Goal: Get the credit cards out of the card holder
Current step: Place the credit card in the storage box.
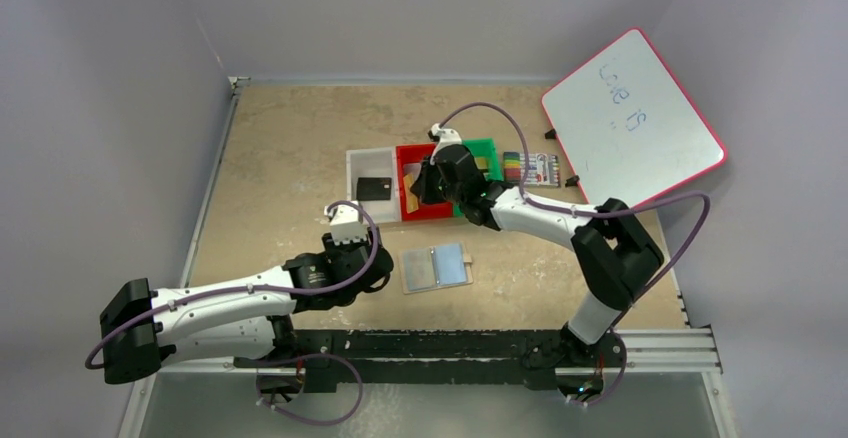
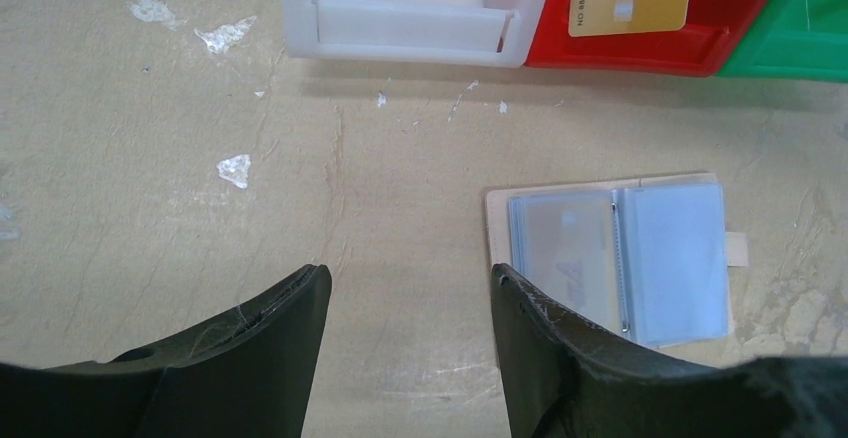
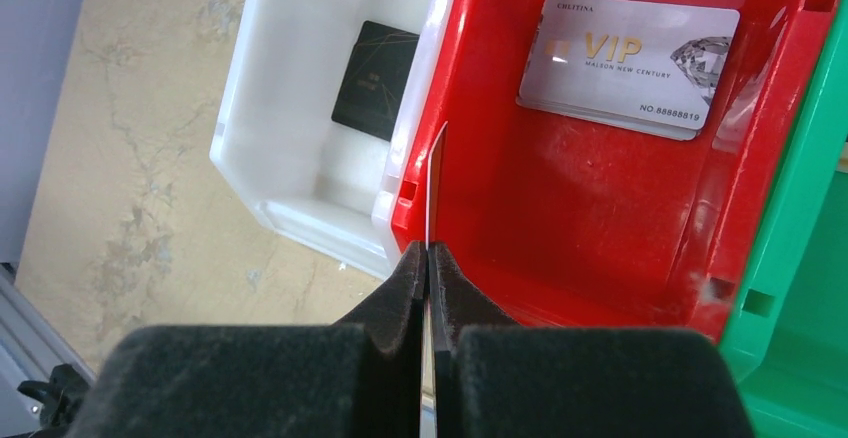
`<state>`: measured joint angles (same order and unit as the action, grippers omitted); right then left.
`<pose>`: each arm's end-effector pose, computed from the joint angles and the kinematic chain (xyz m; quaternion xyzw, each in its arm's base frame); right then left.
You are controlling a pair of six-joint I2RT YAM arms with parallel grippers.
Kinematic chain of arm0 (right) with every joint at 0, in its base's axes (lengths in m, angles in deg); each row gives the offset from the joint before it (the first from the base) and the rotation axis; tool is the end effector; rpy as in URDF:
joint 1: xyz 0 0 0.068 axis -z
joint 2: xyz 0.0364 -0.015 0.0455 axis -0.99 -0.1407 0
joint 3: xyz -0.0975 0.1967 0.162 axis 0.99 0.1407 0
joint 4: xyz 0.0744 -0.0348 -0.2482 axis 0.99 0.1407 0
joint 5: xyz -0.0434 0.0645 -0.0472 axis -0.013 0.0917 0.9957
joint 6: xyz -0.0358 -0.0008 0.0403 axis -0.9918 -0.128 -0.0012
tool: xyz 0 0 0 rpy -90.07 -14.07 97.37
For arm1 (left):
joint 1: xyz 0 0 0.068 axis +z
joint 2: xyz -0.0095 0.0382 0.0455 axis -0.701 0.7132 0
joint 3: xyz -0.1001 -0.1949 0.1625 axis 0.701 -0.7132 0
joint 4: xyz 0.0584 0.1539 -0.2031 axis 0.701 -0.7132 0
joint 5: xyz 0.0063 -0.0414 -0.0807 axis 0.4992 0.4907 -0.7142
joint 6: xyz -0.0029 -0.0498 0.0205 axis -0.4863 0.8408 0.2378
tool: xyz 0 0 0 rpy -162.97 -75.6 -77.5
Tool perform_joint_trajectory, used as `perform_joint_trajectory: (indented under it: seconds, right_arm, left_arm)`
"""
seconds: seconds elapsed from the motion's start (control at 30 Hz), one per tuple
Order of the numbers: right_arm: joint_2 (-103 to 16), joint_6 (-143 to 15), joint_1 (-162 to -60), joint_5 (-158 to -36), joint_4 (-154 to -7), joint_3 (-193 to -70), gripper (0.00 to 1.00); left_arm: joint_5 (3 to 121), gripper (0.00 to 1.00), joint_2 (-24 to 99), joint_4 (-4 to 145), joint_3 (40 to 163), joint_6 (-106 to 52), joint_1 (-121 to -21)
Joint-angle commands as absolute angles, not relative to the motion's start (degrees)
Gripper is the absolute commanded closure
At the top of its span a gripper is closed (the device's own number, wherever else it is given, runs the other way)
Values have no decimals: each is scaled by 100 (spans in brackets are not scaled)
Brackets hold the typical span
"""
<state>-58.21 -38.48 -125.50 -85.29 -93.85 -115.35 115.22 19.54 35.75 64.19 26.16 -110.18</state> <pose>0.2777 0.2609 0.2351 -0.0646 0.8344 0.3126 0.4493 0.0987 -0.1573 0.2154 -0.1059 0.8824 -0.0968 0.4481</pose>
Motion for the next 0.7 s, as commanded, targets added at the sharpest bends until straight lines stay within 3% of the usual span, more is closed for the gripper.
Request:
perform_joint_trajectory:
  seconds: [0.0,0.3,0.5,0.67]
  right_arm:
    - [-5855,-3687,-12577,-8985,-9722,-11865,100]
    - [-5286,-4315,-12577,-8331,-9351,-11904,100]
    - [-4259,-6178,-12575,-6961,-9822,-11246,100]
    - [-3550,-8733,-12577,-7110,-10878,-10208,100]
  left_arm:
    - [11745,40,1860,3533,6395,2742,-11034]
    - [11743,40,1818,3529,6386,2760,-11033]
    - [11710,40,1795,3535,6403,2707,-11034]
    - [11654,40,1803,3643,6348,2726,-11031]
